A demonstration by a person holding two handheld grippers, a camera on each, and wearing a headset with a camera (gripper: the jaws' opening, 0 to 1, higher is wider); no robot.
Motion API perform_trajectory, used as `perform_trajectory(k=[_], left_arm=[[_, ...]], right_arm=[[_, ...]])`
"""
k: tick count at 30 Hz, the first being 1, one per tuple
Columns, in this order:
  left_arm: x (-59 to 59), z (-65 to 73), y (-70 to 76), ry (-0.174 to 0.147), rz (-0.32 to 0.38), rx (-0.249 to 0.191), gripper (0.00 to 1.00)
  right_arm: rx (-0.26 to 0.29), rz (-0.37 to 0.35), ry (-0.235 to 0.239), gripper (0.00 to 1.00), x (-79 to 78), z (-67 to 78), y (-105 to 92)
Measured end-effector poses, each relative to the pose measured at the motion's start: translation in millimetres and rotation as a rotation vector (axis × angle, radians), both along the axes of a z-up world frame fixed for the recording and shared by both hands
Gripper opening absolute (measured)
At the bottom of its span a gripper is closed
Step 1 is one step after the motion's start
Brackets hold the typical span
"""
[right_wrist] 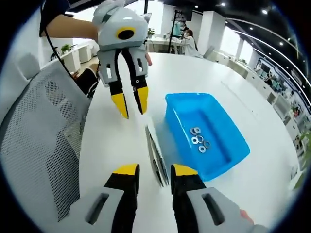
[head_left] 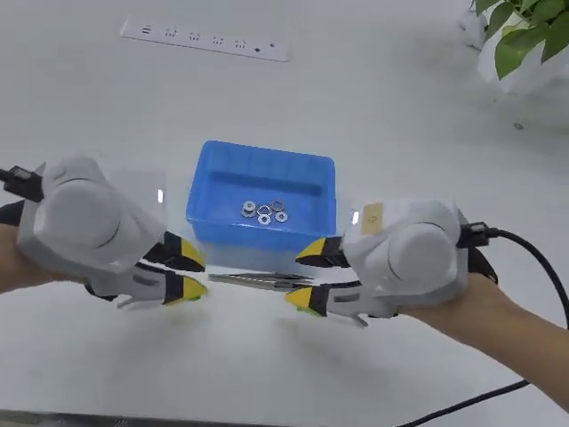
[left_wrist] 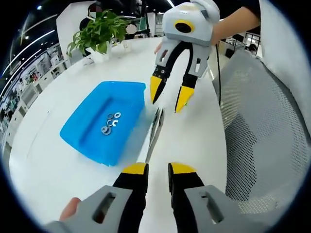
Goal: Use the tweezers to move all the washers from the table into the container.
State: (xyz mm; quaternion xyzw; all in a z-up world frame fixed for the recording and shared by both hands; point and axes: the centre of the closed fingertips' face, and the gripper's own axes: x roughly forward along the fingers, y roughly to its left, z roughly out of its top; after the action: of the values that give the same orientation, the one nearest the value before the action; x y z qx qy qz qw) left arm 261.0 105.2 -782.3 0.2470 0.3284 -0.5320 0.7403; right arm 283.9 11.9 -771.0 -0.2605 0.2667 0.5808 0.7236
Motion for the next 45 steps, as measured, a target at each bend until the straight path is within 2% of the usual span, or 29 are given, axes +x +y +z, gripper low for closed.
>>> perform_trajectory(k=[2, 4, 5, 7, 8, 9, 10, 11, 14, 16, 17, 18, 19, 21, 24, 27, 37, 45], left_arm=[[-7.9, 4.3, 4.4, -0.010, 0.033, -0.009, 0.31], [-13.8, 10.8, 7.3, -0.045, 0.052, -0.013, 0.37], [-18.7, 13.1, 8.0, -0.048, 0.048, -0.009, 0.39], [-26.0, 22.1, 8.9, -0.081, 0.055, -0.004, 0.45], [-30.7, 28.7, 8.1, -0.091, 0.057, -0.018, 0.50], [-32.5, 32.8, 7.4, -0.098, 0.068, -0.030, 0.57], [-35.9, 37.4, 8.0, -0.103, 0.070, -0.033, 0.62], [-37.5, 40.2, 8.9, -0.107, 0.071, -0.032, 0.65], [-37.1, 47.9, 13.8, -0.117, 0.103, -0.034, 0.68], [-32.3, 53.2, 17.4, -0.131, 0.153, -0.047, 0.80], [-26.4, 56.0, 22.0, -0.148, 0.197, -0.038, 0.86], [-24.1, 57.3, 25.6, -0.150, 0.225, -0.022, 0.92], [-20.9, 60.1, 28.6, -0.160, 0.250, -0.008, 0.95], [-20.6, 65.0, 26.7, -0.170, 0.244, -0.017, 0.97], [-18.8, 71.1, 24.1, -0.185, 0.255, -0.033, 0.99], [-17.3, 75.2, 23.7, -0.200, 0.250, -0.021, 0.99], [-8.1, 87.4, 25.9, -0.244, 0.242, -0.016, 0.99], [-7.6, 89.4, 21.9, -0.252, 0.219, -0.007, 0.99]], right_arm=[[-0.015, -0.022, -0.019, 0.29, -3.6, 3.3, -11.0], [-0.021, -0.036, -0.040, 0.32, -6.1, 6.4, -18.5], [-0.026, -0.055, -0.052, 0.33, -6.3, 8.0, -23.2], [-0.057, -0.108, -0.082, 0.40, -5.6, 10.1, -35.3], [-0.052, -0.115, -0.077, 0.45, -9.8, 12.9, -37.4], [-0.026, -0.123, -0.079, 0.50, -11.6, 17.5, -37.6], [0.024, -0.132, -0.090, 0.53, -13.4, 26.5, -35.1], [0.036, -0.131, -0.099, 0.55, -15.2, 31.6, -36.0], [0.052, -0.136, -0.125, 0.60, -19.4, 44.5, -39.2], [0.080, -0.146, -0.139, 0.66, -19.4, 52.2, -38.3], [0.089, -0.156, -0.144, 0.70, -18.7, 54.9, -38.4], [0.087, -0.170, -0.150, 0.75, -17.3, 56.4, -39.7], [0.071, -0.203, -0.164, 0.79, -13.4, 57.4, -43.7], [0.066, -0.218, -0.179, 0.86, -10.8, 58.9, -45.9], [0.073, -0.221, -0.195, 0.90, -8.3, 62.3, -46.6], [0.083, -0.226, -0.205, 1.00, -4.0, 66.4, -44.9], [0.055, -0.189, -0.227, 0.99, 2.3, 64.9, -41.3], [0.040, -0.158, -0.198, 1.00, -2.7, 60.5, -36.7]])
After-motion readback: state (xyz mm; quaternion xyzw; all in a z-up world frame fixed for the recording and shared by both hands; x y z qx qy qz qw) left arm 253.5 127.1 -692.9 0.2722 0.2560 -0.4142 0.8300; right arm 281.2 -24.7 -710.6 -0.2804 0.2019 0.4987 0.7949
